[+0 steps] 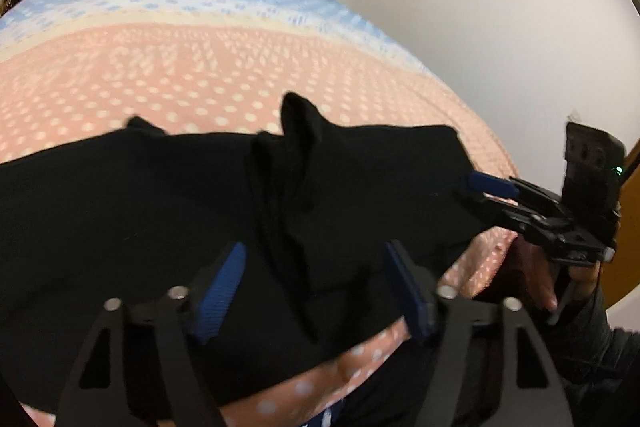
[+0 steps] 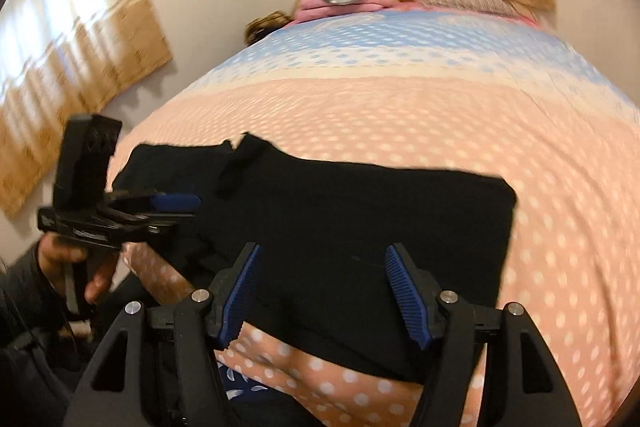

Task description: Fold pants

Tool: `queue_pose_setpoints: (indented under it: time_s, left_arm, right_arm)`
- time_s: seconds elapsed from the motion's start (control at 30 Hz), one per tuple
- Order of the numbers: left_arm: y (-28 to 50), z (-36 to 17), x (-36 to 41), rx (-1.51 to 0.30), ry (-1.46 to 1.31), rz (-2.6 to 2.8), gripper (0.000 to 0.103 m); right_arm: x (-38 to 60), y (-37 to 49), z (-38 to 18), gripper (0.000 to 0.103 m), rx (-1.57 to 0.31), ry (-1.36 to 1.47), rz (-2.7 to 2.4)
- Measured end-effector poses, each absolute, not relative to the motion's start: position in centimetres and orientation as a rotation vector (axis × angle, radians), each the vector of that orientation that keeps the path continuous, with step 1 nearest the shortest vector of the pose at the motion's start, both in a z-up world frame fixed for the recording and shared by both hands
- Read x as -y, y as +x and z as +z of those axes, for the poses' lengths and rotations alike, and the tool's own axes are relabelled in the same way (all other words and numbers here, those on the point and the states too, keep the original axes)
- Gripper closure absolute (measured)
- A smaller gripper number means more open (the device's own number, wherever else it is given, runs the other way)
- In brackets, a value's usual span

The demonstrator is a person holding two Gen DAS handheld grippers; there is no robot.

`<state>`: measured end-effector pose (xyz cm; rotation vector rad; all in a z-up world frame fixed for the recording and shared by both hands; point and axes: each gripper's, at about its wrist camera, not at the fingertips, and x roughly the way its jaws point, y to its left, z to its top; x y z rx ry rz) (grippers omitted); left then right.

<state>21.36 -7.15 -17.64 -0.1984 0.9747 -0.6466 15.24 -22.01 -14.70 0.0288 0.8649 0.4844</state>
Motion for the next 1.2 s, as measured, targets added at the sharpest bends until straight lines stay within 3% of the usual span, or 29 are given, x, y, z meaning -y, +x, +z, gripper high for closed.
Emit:
queue_pose_setpoints:
  time_s: [0.03,0.1,0.17,0.4,0.47,0.5,0.57,0.7,0.77,1.03,1.2]
  left_arm:
    - [21.9,-17.9,7.6,-0.987,-0.217,-0.654,0.043]
    - [22.5,-18.3,8.0,-1.016,-0.214,-0.625,0.076]
    - [22.3,-18.2,8.1,-1.007,-0.21,-0.62,0.09]
    - [20.1,-17.2,7.4,-0.989,-0.213,-0.639,0.092]
    - [20.4,-18.2,7.1,-1.015,-0.209,-0.611,0.091]
    - [20.7,-18.8,6.9,-1.033,-0.203,-0.578,0.083]
    - [20.8,-18.7,6.4,-1.033,-0.222,-0.569,0.078]
    - [19.5,-16.1,3.4,-0.921,-0.121,-0.461,0.044]
    - [18.8,-14.9,0.1,-0.859,-0.07,-0.375,0.037]
    - [18.0,-15.4,-16.6,-0.828,-0.123,0.05,0.036]
    - [18.0,-18.6,-21.4,-0.862,-0.292,0.103,0.036]
  right_arm:
    - [22.4,15.2,-14.8,0.038,-0.863,0.036,0.477]
    - [23.0,15.2,-14.9,0.038,-0.85,0.039,0.456]
    - [23.6,15.3,-15.0,0.038,-0.846,0.052,0.445]
    - [24.2,15.4,-14.7,0.038,-0.84,0.072,0.454]
    - [23.9,15.9,-15.8,0.038,-0.888,0.039,0.427]
    - [23.7,16.2,-16.5,0.038,-0.909,0.023,0.414]
    - [23.6,16.0,-16.7,0.038,-0.893,0.011,0.412]
    - [23.2,15.2,-15.2,0.038,-0.829,0.009,0.455]
    - [23.1,14.9,-14.9,0.038,-0.809,0.022,0.483]
    - [21.4,14.0,-15.2,0.038,-0.779,-0.021,0.512]
    - [20.7,13.7,-15.7,0.038,-0.78,-0.032,0.523]
